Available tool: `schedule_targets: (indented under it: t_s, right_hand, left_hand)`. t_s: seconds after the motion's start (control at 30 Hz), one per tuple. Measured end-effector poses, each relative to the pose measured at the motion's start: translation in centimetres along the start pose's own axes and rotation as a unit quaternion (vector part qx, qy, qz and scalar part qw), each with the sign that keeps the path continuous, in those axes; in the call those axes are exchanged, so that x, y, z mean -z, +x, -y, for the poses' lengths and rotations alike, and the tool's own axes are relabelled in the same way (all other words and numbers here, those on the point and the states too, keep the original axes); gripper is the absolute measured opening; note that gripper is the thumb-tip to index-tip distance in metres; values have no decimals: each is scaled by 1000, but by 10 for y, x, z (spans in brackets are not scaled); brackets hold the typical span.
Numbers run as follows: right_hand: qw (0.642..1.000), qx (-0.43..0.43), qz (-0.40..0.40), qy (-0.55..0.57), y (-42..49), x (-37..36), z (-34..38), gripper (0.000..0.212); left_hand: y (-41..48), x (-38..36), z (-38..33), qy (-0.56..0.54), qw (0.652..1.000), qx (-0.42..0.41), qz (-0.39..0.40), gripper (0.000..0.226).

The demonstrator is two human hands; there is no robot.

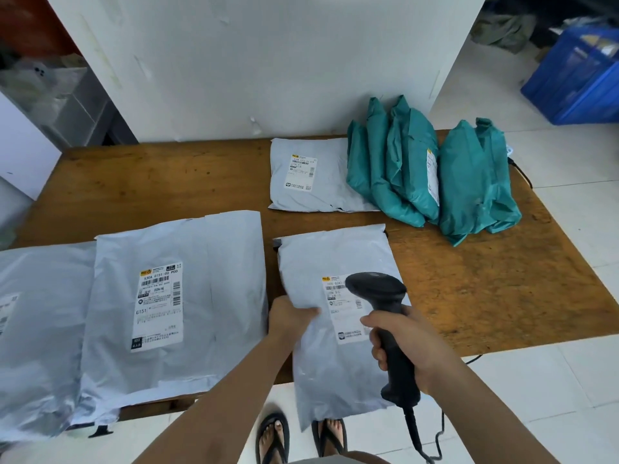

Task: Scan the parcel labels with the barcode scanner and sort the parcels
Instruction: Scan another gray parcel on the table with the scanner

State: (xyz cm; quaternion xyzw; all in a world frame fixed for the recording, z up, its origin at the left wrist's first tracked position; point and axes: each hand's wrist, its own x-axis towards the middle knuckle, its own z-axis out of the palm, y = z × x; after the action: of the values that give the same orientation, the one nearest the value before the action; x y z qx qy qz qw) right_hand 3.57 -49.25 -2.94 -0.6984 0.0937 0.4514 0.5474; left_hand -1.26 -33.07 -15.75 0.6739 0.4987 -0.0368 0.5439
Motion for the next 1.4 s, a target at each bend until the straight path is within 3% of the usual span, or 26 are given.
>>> schedule_targets:
  t_s: [0.1,0.2,0.3,0.43,0.53,0.6,0.67,0.77,0.83,0.9,1.13,1.2,1.27,1.33,1.4]
  right_hand:
    - [999,4,-6,33,-7,3,4,13]
    - [999,24,1,33,-14,2,11,14]
    - [999,36,25,22,-20,-7,20,17]
    - [997,45,61,-1,-21,-27,22,19]
    - [994,41,88,-39,-20,-42,20,22]
    - [993,35,101,-55,-19,-50,17,23]
    - [991,35,106,-68,-18,-56,16,24]
    - [991,34,105,-75,-17,-61,17,23]
    - [992,34,97,-74,-17,-63,17,21]
    - [993,40,88,-75,-16,-65,18,19]
    - [994,33,75,-70,-10,-70,15,16]
    - [995,34,71,-59,-8,-71,16,14]
    - [996,43,63,-56,-5,-67,21,15]
    - [996,52,51,-54,0,-59,28,16]
    - [997,56,39,-45,6,-47,36,17]
  left_hand:
    - [-10,13,-20,-116,988,-96,17,5]
    - [-24,46,-53,-192,968,-164,6,25]
    - [-36,113,-68,-266,943,-196,-27,30]
    - [-41,223,-36,-187,958,-197,-94,32]
    - [-23,262,5,-4,975,-81,-207,59]
    - [-15,259,27,96,934,-14,-343,81]
    - [-17,239,37,127,907,-63,-397,78]
    - [-14,191,48,282,907,-142,-279,83]
    - [-3,169,55,393,885,-133,-211,87]
    - [9,166,57,421,878,-121,-195,86]
    - [18,179,52,411,891,-106,-159,73]
    - [17,177,42,361,909,-109,-178,74]
    - [18,175,17,255,926,-153,-234,78]
    - [21,166,-21,183,917,-225,-273,75]
    - [27,146,-62,147,905,-305,-259,62]
